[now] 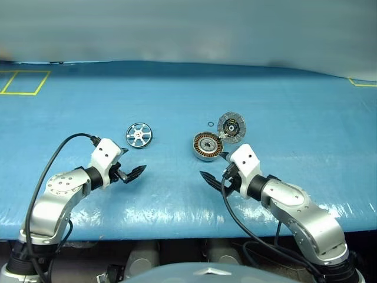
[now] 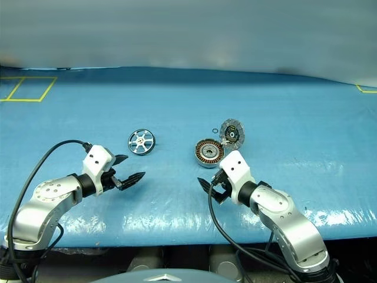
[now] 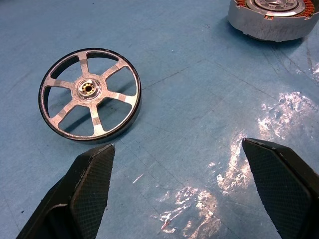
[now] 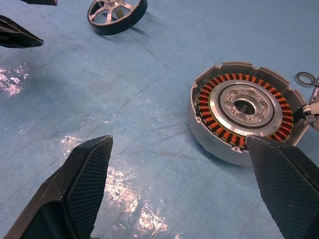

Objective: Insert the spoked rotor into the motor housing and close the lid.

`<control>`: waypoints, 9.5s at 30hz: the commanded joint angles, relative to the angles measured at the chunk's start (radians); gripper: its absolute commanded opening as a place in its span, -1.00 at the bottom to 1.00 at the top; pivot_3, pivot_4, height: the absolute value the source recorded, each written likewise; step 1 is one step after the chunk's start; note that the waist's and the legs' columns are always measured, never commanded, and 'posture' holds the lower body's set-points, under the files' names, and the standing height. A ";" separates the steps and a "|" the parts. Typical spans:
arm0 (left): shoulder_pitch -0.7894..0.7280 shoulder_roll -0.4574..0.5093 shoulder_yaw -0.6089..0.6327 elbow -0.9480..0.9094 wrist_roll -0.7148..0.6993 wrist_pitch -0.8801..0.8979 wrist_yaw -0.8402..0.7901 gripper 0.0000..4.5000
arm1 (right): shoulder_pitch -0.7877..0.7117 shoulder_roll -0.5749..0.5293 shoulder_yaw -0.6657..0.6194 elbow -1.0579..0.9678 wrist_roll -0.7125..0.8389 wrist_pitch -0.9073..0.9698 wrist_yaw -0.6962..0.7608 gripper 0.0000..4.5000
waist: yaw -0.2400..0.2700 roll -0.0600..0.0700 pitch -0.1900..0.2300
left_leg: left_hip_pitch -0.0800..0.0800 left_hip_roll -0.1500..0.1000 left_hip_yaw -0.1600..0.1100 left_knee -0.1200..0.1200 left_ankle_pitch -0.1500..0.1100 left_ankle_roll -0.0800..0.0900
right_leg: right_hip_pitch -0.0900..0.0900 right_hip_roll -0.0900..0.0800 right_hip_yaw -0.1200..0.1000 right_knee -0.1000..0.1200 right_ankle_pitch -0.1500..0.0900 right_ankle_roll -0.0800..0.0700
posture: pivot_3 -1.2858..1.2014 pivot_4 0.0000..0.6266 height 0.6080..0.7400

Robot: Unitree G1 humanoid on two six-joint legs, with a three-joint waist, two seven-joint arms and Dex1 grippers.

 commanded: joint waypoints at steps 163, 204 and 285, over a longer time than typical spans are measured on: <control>0.129 -0.049 -0.029 -0.020 0.031 -0.270 -0.075 1.00 | -0.656 0.308 -0.414 0.291 -0.034 0.023 -0.240 0.87 | -0.028 0.004 0.001 | -0.004 0.001 0.001 -0.006 -0.001 0.001 | -0.007 -0.001 -0.002 0.000 0.001 -0.008 | 0.03 -0.52 1.00; 0.221 -0.210 -0.080 0.013 0.059 -0.489 -0.017 1.00 | -0.687 0.419 -0.140 1.331 -0.277 -0.690 -0.221 0.87 | -0.031 0.005 0.001 | -0.010 0.000 0.004 -0.001 -0.001 0.001 | -0.014 -0.001 0.001 0.003 0.004 -0.007 | 0.03 -0.52 1.00; 0.206 -0.183 -0.073 0.046 0.053 -0.554 -0.038 1.00 | -0.145 0.255 0.133 -0.094 0.082 0.179 -0.081 -0.68 | -0.023 0.005 -0.010 | 0.001 0.001 0.001 -0.001 -0.001 0.002 | 0.000 0.000 0.000 0.000 -0.004 -0.007 | 0.03 -0.52 1.00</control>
